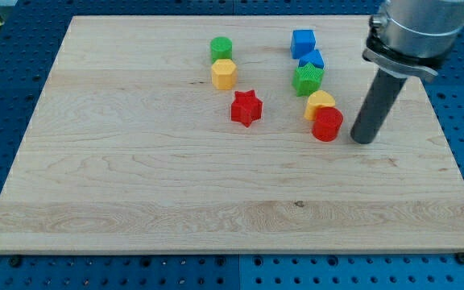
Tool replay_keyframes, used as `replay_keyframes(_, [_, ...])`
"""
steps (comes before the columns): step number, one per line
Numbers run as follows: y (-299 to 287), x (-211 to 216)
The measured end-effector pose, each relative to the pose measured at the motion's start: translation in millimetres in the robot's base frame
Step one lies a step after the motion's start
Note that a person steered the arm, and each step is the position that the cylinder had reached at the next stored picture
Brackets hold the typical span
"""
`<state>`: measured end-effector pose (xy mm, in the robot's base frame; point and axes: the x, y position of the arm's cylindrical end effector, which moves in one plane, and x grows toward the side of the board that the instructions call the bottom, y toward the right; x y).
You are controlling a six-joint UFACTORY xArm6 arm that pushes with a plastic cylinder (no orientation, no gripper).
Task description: Slightly move the red circle to the left
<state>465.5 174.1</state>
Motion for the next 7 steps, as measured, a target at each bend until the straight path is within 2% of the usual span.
replay_keyframes(2, [-9, 0])
replay_keyframes(5, [-57, 0])
replay_keyframes(7, [-61, 0])
